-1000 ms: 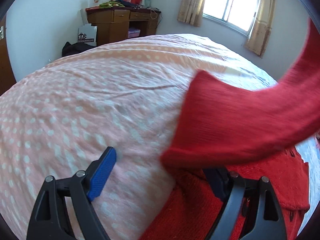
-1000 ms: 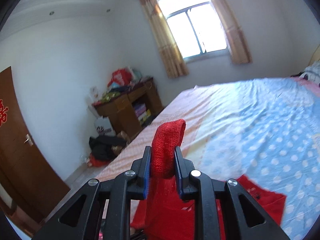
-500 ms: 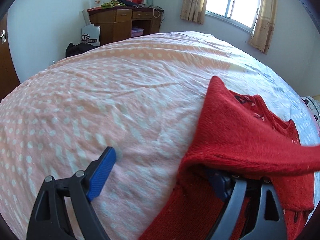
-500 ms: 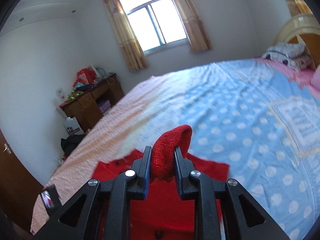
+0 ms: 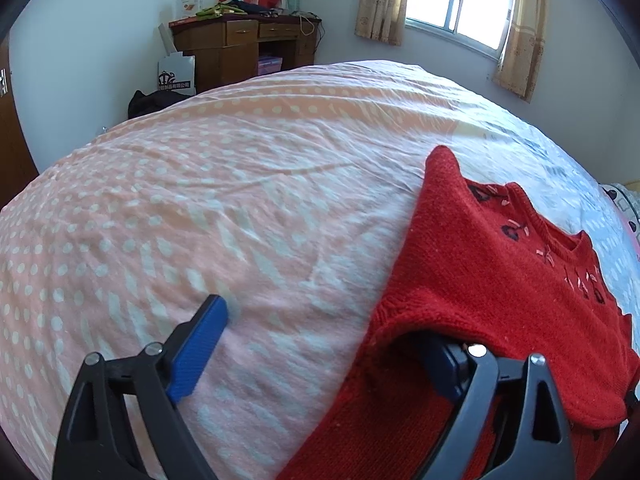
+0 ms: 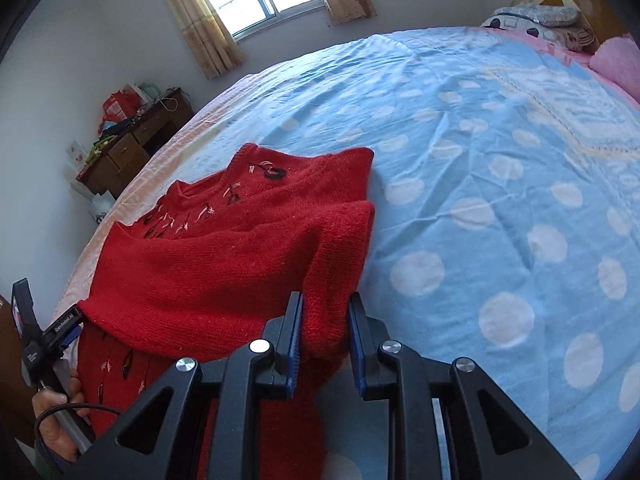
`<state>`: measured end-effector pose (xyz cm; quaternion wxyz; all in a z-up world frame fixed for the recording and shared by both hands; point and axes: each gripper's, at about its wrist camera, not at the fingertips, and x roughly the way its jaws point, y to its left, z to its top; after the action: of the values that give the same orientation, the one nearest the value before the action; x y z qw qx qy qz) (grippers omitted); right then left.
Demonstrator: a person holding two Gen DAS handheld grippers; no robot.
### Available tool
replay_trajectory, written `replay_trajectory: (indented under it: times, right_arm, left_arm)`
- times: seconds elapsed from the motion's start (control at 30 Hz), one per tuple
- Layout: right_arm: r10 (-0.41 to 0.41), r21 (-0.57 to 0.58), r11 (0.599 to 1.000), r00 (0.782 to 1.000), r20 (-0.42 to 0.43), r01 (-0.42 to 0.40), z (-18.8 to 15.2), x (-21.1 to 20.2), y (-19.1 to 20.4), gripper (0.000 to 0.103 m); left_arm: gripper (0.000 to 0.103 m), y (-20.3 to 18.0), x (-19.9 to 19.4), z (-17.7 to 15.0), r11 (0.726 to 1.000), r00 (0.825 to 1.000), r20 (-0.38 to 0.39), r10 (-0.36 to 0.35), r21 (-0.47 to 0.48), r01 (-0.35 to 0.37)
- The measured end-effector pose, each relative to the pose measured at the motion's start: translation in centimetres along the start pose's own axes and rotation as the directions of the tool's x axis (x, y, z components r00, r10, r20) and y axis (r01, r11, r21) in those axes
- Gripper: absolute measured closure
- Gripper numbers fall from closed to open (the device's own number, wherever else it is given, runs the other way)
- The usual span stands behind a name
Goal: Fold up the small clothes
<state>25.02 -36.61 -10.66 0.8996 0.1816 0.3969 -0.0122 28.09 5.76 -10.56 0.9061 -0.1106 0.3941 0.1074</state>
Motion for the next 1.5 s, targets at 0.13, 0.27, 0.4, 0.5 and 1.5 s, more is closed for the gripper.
replay_trajectory:
  times: [0.13, 0.27, 0.4, 0.5, 1.5]
  right_arm:
    - [0.047, 0.039, 0.998, 0.998, -0.029, -0.046, 0.2, -0.4, -0.8, 0.049]
    - [0.118, 0.149, 0.981, 0.992, 0.043, -0.123, 1.7, -2.5, -2.6, 0.039]
    - [0.113, 0.166, 0.979, 0.992, 0.054, -0.121, 3.9, -2.6, -3.3, 0.041]
    - [0.097, 0.131, 0.987, 0.995, 0.001, -0.096, 5.0, -1.0, -2.9, 0.061]
    - [-0.052, -0.054, 0.997, 0.991, 0.126, 0.059, 3.3, -1.0, 3.2, 0.089]
  left_arm:
    - [0.009, 0.0, 0.0, 0.0, 1.000, 1.000, 0.002, -0.004, 0.001, 0.004]
    - [0.009, 0.0, 0.0, -0.1, 1.000, 1.000, 0.005, -0.009, 0.000, 0.009]
    - [0.009, 0.3, -0.1, -0.1, 1.000, 1.000, 0.007, -0.026, -0.013, 0.026]
    - [0.009, 0.6, -0.2, -0.1, 0.999, 0.999, 0.011, -0.045, -0.029, 0.045]
    - [0.009, -6.2, -4.5, 4.2, 0.957, 0.988, 0.122, -0.099, 0.285, 0.061]
